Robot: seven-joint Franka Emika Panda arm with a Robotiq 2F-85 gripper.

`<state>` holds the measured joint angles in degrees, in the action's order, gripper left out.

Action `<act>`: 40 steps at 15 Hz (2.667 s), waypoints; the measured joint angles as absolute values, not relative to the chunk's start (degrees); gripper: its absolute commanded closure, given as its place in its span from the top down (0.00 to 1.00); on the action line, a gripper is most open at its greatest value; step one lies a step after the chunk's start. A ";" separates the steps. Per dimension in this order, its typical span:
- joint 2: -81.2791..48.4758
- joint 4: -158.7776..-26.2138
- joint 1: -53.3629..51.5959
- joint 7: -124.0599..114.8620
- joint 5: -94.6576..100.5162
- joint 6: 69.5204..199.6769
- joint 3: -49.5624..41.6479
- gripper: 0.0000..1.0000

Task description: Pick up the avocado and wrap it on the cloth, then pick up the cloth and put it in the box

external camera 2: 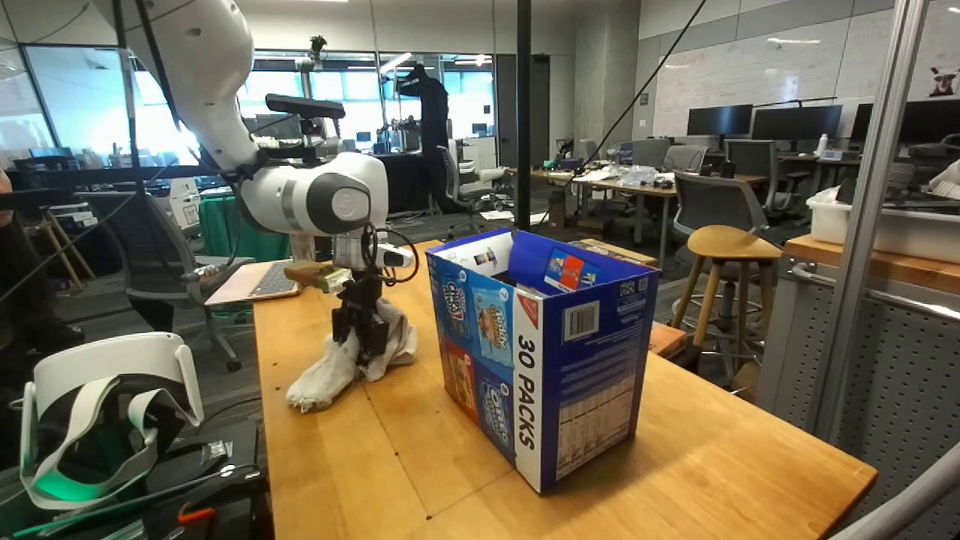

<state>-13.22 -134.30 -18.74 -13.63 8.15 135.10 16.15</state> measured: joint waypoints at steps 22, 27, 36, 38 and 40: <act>0.24 -122.11 -19.91 -16.37 15.63 128.17 17.15 0.08; 3.34 -114.26 -17.86 -16.35 19.87 123.58 16.69 0.08; 5.74 -105.93 -10.40 -13.01 24.07 120.78 11.88 0.08; 6.90 -106.24 -8.89 -12.30 24.07 120.78 10.60 0.08; 7.95 -107.44 -7.87 -11.96 23.71 120.96 9.72 0.08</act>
